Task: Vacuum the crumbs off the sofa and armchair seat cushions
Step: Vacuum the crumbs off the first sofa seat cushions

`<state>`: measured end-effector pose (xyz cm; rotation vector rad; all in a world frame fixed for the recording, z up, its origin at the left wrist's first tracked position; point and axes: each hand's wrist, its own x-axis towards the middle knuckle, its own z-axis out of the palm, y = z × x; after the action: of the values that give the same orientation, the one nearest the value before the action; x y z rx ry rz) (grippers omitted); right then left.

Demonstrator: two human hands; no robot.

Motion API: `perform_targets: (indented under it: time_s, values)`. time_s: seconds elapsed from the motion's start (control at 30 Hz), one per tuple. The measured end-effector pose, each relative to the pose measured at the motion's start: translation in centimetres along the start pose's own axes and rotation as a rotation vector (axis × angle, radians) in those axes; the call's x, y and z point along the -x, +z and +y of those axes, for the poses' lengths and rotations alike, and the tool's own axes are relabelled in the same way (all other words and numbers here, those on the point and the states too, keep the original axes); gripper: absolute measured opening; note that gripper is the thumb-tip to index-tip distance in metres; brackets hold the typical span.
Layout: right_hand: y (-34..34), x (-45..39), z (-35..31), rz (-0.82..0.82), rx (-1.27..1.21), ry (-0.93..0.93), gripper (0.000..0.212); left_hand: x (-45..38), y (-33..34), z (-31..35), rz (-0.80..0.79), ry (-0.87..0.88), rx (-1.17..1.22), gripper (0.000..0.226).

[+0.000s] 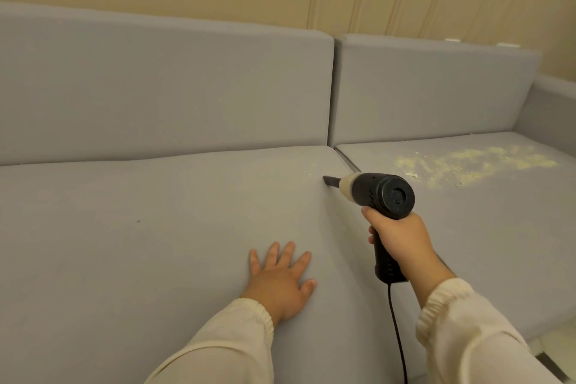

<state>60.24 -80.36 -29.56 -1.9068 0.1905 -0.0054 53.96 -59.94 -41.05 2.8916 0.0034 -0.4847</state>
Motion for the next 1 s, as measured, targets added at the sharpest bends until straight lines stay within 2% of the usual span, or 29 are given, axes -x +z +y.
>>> perform_targets:
  time_s: [0.27, 0.57, 0.73, 1.0]
  values:
    - [2.6, -0.9, -0.3, -0.063, -0.035, -0.018, 0.02, -0.6, 0.0, -0.7, -0.003, 0.015, 0.005, 0.064]
    - [1.1, 0.1, -0.1, -0.062, -0.028, 0.0, 0.019, -0.1, -0.3, -2.0, 0.021, -0.044, -0.008, 0.065]
    - [-0.9, 3.4, 0.4, -0.048, 0.001, 0.021, 0.02, 1.9, -0.5, -3.5, 0.01, -0.118, 0.015, 0.065]
    - [-2.4, 11.9, -0.4, -0.17, 0.067, 0.022, 0.016, 6.2, -0.2, -5.3, -0.04, -0.082, -0.043, 0.067]
